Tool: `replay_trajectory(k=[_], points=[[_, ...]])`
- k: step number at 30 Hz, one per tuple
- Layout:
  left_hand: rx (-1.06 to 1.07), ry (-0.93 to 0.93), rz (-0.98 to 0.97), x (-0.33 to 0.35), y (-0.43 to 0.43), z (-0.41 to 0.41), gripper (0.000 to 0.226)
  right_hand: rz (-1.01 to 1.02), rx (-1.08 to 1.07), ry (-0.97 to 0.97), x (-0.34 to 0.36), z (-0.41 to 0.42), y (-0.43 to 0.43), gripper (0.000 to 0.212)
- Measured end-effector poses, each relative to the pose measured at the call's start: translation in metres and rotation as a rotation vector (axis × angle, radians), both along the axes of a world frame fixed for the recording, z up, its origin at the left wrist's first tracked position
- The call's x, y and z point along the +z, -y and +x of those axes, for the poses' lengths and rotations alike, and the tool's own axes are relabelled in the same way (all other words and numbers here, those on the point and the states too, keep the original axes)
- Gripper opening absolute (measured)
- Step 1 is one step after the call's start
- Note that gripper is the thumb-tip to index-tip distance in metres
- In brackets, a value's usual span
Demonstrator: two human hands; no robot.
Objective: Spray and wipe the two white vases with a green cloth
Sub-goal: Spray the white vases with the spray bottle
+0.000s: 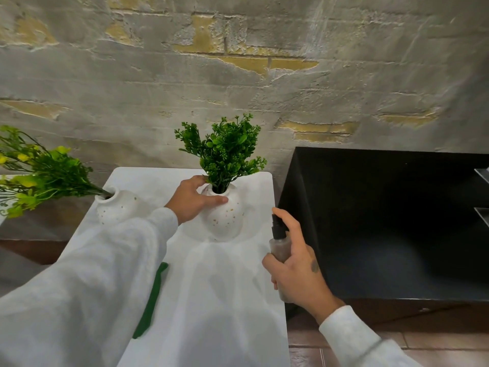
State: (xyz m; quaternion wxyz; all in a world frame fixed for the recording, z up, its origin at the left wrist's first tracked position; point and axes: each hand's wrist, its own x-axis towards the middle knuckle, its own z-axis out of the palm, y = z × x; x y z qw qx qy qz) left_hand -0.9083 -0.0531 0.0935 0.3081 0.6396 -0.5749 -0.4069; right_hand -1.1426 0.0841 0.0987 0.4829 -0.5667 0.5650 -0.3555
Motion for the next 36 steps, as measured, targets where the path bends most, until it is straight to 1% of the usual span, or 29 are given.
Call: replay_trajectory(k=[3,8,12,17,21,23,25,27,30,34,36], points=[[-0.011,0.052,-0.068,0.004,-0.002,-0.003,0.060,0.008,-0.003,-0.005,0.001,-0.002,0.000,0.082],[0.063,0.146,-0.094,-0.002,-0.007,-0.002,0.071,0.008,-0.008,0.010,0.003,-0.003,0.000,0.082],[0.130,0.234,-0.185,-0.008,-0.012,-0.005,0.070,0.003,0.002,0.020,0.004,-0.003,-0.001,0.082],[0.211,0.375,-0.193,-0.009,-0.015,-0.015,0.075,0.013,0.009,0.016,0.006,-0.001,-0.002,0.082],[0.150,0.315,-0.158,-0.010,-0.011,-0.010,0.076,0.008,0.024,0.016,0.008,0.001,-0.004,0.082],[0.094,0.195,-0.103,-0.009,-0.008,-0.005,0.078,0.018,0.030,0.041,0.009,0.001,-0.007,0.084],[0.066,0.045,-0.049,-0.008,-0.007,-0.001,0.071,0.015,0.034,0.050,0.011,0.002,-0.010,0.086],[0.056,-0.019,-0.029,-0.009,-0.006,-0.001,0.064,0.004,0.036,0.047,0.011,0.003,-0.013,0.086],[0.098,-0.029,-0.052,-0.011,-0.007,-0.002,0.066,0.001,0.030,0.037,0.012,0.003,-0.015,0.085],[0.152,0.035,-0.110,-0.015,-0.011,-0.004,0.063,-0.007,0.019,0.016,0.010,0.002,-0.018,0.084],[0.205,0.058,-0.126,-0.016,-0.014,-0.007,0.069,-0.003,0.011,0.018,0.009,0.001,-0.018,0.084]])
